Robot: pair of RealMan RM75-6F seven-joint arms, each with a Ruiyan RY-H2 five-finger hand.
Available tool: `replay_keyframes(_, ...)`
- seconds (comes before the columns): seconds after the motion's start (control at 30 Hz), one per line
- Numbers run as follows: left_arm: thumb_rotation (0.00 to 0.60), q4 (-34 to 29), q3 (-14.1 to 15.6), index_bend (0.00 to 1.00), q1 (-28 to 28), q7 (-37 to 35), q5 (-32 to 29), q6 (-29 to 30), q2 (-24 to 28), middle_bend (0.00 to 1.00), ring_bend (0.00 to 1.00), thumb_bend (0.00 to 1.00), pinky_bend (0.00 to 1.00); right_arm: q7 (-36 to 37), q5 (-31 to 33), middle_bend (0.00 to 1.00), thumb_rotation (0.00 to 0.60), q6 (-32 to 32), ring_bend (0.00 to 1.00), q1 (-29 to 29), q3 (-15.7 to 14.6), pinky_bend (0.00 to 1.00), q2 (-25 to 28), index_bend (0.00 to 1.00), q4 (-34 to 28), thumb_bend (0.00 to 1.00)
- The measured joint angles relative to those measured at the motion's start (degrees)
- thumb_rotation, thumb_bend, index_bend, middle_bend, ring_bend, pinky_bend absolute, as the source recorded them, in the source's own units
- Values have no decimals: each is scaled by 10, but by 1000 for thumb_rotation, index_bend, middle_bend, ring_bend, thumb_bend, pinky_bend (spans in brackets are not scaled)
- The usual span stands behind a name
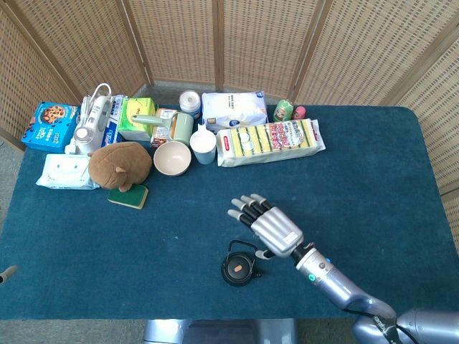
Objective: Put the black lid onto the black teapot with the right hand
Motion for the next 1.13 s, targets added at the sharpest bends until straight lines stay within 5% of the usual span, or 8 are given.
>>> replay_keyframes(0.53, 600, 7, 4, 0, 5, -11, 14, 11, 2, 0, 0, 72, 0, 34, 30, 0, 480, 200, 0, -129, 23, 0, 32, 48, 97, 0)
replay_keyframes(1.13, 600, 5, 4, 0, 7, 2, 12, 15, -2, 0, 0, 72, 0, 57, 2, 0, 517, 289, 0, -260, -39, 0, 57, 108, 109, 0)
